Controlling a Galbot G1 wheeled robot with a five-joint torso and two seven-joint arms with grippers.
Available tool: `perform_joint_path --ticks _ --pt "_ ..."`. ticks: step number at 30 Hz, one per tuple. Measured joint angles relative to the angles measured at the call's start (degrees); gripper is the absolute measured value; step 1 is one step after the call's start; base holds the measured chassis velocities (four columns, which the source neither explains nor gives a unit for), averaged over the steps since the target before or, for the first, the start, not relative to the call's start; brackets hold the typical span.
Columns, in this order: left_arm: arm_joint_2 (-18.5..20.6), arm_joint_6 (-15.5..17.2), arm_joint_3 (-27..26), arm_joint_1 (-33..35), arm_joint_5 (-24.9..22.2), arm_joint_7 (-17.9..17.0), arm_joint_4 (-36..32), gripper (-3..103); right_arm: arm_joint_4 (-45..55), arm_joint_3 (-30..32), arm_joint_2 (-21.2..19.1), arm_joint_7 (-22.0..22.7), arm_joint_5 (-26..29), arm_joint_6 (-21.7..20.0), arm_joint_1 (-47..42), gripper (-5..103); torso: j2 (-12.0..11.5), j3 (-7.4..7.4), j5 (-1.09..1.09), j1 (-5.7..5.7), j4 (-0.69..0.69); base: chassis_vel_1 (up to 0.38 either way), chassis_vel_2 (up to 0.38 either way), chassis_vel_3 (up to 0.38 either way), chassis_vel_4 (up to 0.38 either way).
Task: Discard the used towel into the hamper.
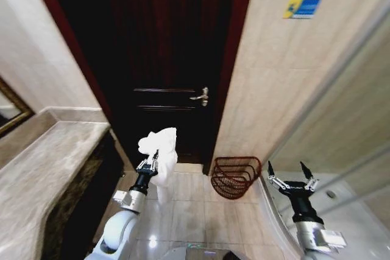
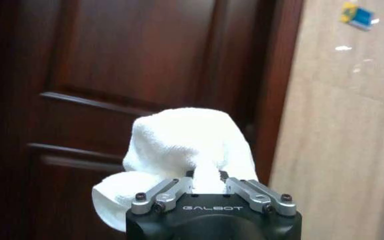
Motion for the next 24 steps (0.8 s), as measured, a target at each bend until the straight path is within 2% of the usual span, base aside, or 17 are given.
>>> perform_joint_path --ticks 5,19,24 --pt "-0.01 0.22 0.37 0.13 0.33 0.6 -0.22 10 -4.11 -0.56 -0.02 2.47 -1.06 5.11 -1.52 100 0.0 0.0 0.01 0.0 0.01 -0.124 -0.129 -0.129 -0.131" --pt "0.62 2.45 0.15 -4.49 1.69 1.22 0.05 10 -4.86 0.4 -0.05 5.39 -0.41 5.93 -1.84 100 0.0 0.01 0.0 0.01 -0.02 -0.111 -0.104 -0.105 -0.107" --pt "1.0 2.66 -0.08 -4.56 1.52 1.23 0.01 10 -3.94 0.82 -0.05 6.08 -0.65 4.88 -1.35 100 0.0 0.01 0.0 0.0 0.03 -0.001 -0.003 -0.008 -0.012"
